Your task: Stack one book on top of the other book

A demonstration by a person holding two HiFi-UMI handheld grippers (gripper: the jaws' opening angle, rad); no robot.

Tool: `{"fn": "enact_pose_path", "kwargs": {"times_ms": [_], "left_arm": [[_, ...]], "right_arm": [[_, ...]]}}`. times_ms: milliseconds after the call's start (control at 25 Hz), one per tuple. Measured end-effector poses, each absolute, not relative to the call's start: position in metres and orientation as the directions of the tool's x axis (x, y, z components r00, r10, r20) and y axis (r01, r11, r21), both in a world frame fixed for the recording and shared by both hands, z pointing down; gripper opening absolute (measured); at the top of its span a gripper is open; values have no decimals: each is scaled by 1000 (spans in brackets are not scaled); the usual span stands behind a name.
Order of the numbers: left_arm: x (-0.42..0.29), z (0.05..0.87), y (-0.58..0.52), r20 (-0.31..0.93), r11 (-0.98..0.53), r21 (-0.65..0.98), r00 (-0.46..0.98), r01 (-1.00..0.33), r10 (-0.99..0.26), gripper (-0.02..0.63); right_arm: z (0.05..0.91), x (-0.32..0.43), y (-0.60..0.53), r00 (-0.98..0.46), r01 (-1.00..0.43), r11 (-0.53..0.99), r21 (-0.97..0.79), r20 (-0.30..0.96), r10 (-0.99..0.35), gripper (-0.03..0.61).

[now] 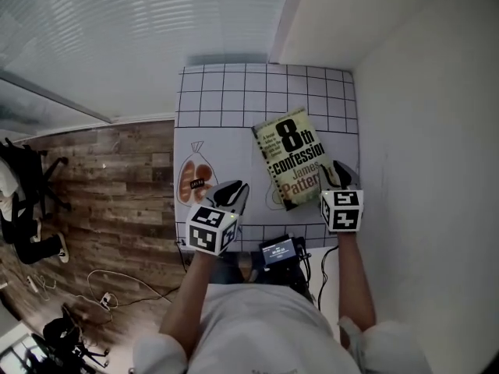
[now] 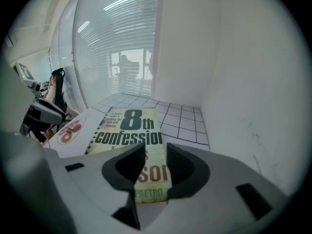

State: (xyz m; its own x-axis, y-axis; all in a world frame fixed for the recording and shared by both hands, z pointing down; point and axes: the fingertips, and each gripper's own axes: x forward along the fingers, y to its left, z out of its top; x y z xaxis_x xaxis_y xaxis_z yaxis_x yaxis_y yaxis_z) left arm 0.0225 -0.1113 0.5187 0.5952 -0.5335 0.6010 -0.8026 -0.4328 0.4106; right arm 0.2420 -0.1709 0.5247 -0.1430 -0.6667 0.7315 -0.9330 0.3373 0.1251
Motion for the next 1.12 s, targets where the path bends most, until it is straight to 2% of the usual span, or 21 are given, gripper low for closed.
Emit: {"fn": "enact_pose_path", "kwargs": {"times_ms": [80, 120, 320, 680, 920, 1120], "left_arm": [[17, 511, -111, 588, -445, 389, 590, -806, -554, 44], [15, 506, -111, 577, -457, 384, 595, -802, -559, 37], [13, 466, -111, 470, -530, 363, 642, -766, -606, 16], [-19, 365, -114, 215, -516, 163, 541, -841, -813, 8], [-50, 313, -111, 88, -436, 73, 441, -897, -893, 8], [-61, 300, -111, 65, -404, 64, 408, -912, -911, 8]], "right_arm": [[509, 241, -164, -132, -938, 314, 144, 691, -711, 20], [501, 238, -161, -143, -940, 312, 139, 670, -728, 9], [460, 213, -143, -222, -950, 307, 61, 561, -798, 8], [370, 174, -122, -296, -955, 288, -76, 319, -900, 8], [334, 158, -115, -307, -949, 314, -12, 245, -920, 7], [321, 147, -115, -328, -943, 334, -8, 216, -920, 6]]}}
